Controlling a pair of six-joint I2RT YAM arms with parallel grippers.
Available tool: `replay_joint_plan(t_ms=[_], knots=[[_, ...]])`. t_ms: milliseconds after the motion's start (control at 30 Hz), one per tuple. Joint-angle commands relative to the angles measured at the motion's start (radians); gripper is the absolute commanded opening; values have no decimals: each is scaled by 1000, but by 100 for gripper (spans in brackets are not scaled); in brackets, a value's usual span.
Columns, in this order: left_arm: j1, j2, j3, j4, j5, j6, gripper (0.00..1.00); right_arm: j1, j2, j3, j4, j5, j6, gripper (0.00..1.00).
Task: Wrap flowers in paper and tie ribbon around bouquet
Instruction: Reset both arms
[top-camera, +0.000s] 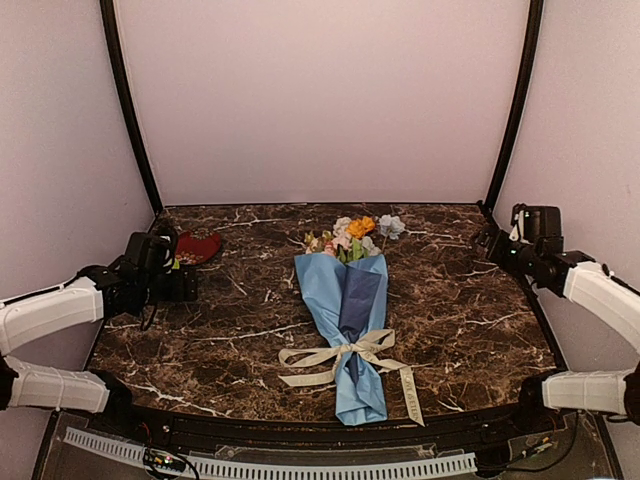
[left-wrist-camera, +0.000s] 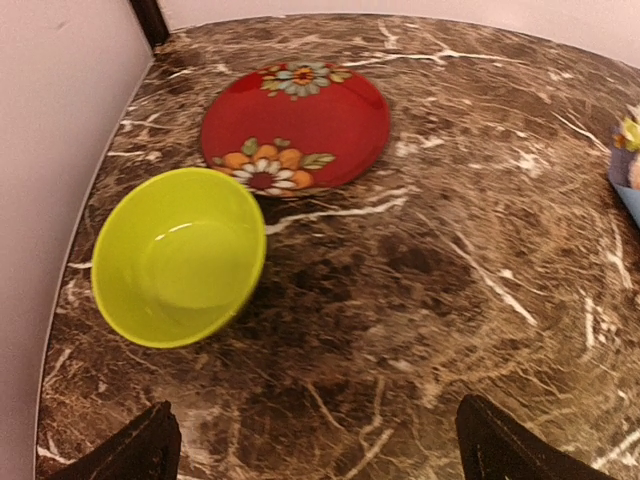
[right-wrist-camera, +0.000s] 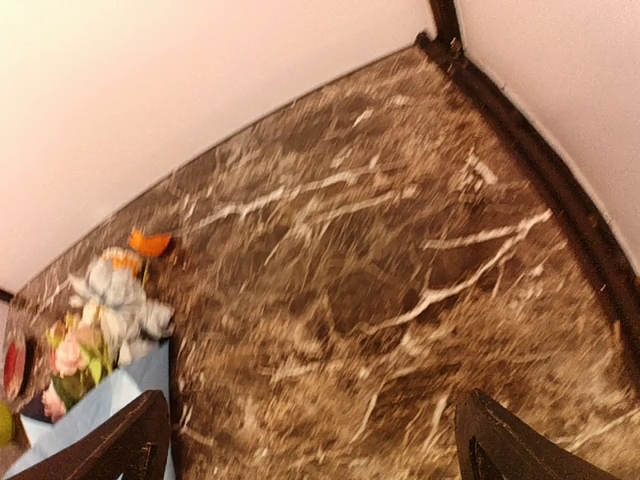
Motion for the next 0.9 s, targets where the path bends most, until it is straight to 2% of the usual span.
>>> replay_joint_plan(t_ms=[0,33,133,200,367,500,600,667,767,867], knots=[[63,30,-77,208,-171,5,99,-149,30,-10,260,22,-60,100],[67,32,-113,293,-209,25,99,-187,43,-33,315,22,-54,100],[110,51,-159,501,-164,86,99,-286,93,-122,529,5,-38,100],[115,77,-174,645,-161,152,99,-320,134,-184,659,55,-46,100],[131,219,-189,915,-294,379,99,-337,238,-307,952,164,-139,100],[179,363,-261,1163,-246,432,99,-343,296,-358,1107,172,-229,100],[190,390,-267,1235,-207,427,99,-365,345,-411,1231,93,-235,100],[199,421,-315,1416,-167,494,99,-370,393,-459,1377,27,-246,100],[240,503,-398,1683,-87,504,99,-375,394,-451,1372,-57,-279,100],[281,460,-446,1659,7,436,99,-374,417,-447,1414,-183,-323,100]])
